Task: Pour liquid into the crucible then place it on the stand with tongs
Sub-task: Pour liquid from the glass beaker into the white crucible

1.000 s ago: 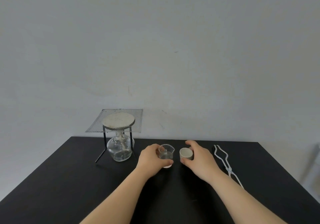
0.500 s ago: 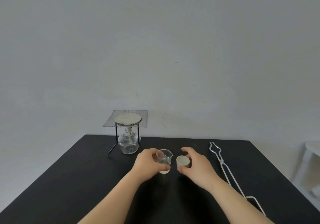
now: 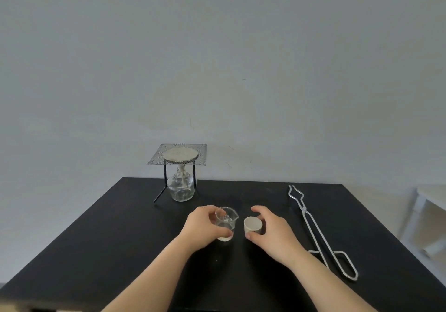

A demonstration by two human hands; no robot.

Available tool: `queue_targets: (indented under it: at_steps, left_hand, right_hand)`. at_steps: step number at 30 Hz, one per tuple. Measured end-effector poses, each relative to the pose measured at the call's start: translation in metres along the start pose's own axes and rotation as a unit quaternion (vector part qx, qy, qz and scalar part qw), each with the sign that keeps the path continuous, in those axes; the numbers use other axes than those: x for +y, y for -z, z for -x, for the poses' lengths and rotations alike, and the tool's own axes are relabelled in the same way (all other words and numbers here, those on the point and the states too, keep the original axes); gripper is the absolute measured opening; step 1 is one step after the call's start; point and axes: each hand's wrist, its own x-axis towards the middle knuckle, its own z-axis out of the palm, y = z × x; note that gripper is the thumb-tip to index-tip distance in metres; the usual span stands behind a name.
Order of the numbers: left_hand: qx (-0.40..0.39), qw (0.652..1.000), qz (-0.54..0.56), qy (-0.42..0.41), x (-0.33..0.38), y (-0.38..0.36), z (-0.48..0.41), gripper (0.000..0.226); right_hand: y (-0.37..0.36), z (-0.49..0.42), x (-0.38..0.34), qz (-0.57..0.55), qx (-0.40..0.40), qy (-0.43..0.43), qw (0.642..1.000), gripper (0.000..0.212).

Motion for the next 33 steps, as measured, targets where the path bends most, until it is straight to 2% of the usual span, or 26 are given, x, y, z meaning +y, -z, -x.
queue_targets:
  at_steps: [11,19,24,33]
  left_hand:
    - [0.0,1.0,0.001,-0.01,0.005,-0.001,-0.003,0.04]
    - [-0.006,1.0,-0.006,-0.024,0.009,0.001,-0.007,0.042]
    - [-0.015,0.999,-0.014,-0.028,0.011,0.001,-0.007,0.043]
    - [-0.016,0.998,-0.048,-0.049,0.017,0.0,-0.01,0.05]
  right_hand:
    - [0.007,-0.002,0.007,-0.015,-0.021,-0.024,0.999,0.078]
    - [0.014,-0.006,0.015,-0.003,-0.057,-0.027,0.998,0.054]
    - [0.012,-0.007,0.023,-0.065,-0.048,-0.029,0.996,0.046]
    - [0.008,-0.008,0.029,-0.109,-0.033,-0.032,0.993,0.044]
